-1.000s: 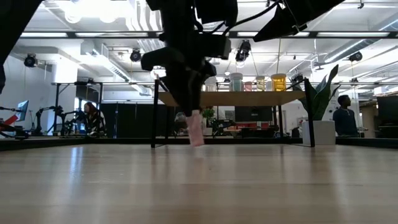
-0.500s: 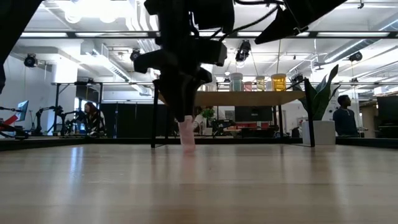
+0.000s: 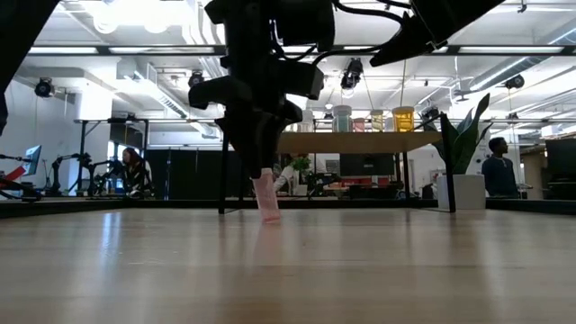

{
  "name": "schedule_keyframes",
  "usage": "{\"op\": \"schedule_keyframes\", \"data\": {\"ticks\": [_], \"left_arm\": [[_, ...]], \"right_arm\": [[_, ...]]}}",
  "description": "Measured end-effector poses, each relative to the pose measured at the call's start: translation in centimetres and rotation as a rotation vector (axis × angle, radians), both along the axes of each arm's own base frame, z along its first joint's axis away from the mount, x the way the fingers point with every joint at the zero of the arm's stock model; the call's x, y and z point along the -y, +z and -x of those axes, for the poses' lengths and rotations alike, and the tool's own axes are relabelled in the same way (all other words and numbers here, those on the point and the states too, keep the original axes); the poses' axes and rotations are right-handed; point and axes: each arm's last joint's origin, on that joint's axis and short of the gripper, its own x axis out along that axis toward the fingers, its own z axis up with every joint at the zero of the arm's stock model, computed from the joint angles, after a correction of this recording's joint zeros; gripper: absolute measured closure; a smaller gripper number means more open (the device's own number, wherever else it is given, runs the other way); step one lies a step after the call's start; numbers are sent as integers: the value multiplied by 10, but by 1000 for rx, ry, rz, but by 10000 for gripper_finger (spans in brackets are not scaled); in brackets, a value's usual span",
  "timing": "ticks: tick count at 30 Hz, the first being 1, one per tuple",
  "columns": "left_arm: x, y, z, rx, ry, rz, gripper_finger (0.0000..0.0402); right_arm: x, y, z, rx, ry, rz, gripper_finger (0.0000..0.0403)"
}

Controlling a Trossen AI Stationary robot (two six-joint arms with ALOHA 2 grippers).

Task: Pick and place medicine bottles onto shelf by color
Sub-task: Put the pink pill bottle on the shelf

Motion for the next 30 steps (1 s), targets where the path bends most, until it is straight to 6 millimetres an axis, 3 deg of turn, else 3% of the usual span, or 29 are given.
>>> {"op": "schedule_keyframes", "data": {"ticks": [12, 16, 24, 30], "left_arm": [[0, 7, -5, 31, -4, 4, 229], [0, 24, 1, 61, -2, 5, 220], [-1, 72, 48, 234, 60, 70, 219], [0, 76, 102, 554, 54, 229, 241]], "right_arm": [[0, 0, 0, -7, 2, 6, 390], [0, 0, 0, -9, 3, 8, 390], [0, -2, 1, -26, 5, 16, 390], [-1, -12, -6, 65, 107, 19, 390]]}}
